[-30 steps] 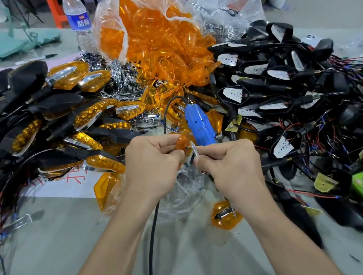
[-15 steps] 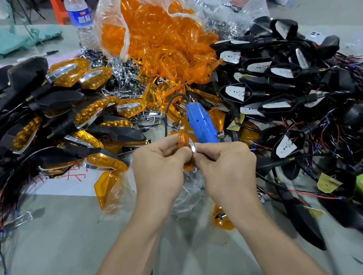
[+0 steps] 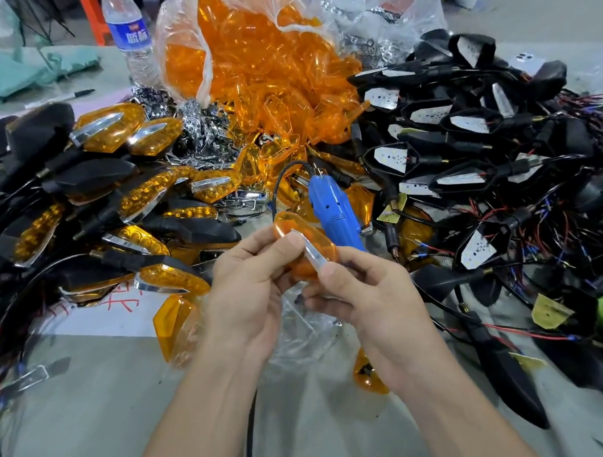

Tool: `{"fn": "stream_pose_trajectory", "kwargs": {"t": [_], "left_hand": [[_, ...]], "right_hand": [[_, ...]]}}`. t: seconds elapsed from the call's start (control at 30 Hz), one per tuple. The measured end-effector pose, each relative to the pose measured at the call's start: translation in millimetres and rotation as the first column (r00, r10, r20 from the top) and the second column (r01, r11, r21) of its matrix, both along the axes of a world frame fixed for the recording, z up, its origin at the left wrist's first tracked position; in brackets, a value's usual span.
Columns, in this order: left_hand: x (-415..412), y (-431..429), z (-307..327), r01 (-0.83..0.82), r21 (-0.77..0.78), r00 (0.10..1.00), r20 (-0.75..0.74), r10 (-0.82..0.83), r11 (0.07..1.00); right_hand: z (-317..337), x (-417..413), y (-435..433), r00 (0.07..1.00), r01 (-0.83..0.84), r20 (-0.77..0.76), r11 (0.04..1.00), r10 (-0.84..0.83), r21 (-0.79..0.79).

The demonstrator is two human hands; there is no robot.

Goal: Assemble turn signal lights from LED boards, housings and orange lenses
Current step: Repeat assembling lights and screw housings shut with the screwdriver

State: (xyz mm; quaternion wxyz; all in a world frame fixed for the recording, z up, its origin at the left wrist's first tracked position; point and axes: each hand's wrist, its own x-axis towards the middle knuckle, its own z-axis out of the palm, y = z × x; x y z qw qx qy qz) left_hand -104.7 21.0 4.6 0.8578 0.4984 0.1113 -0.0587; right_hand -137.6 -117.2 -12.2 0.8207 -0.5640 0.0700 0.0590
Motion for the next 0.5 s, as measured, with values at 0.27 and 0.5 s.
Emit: {"fn": "stream_pose_trajectory", "kwargs": {"t": [0.27, 0.5], "left_hand": [[1, -4, 1, -0.040, 0.045, 0.999, 0.010, 0.040, 0.998], [-2, -10, -6, -0.035, 0.548, 0.977, 0.194, -0.087, 0.836]], "right_hand": [[5, 6, 0, 0.999, 0.029, -0.043, 0.999, -0.030, -0.032], [3, 5, -16, 0.983, 0.121, 0.180, 0.658, 0.022, -0.743]]}}
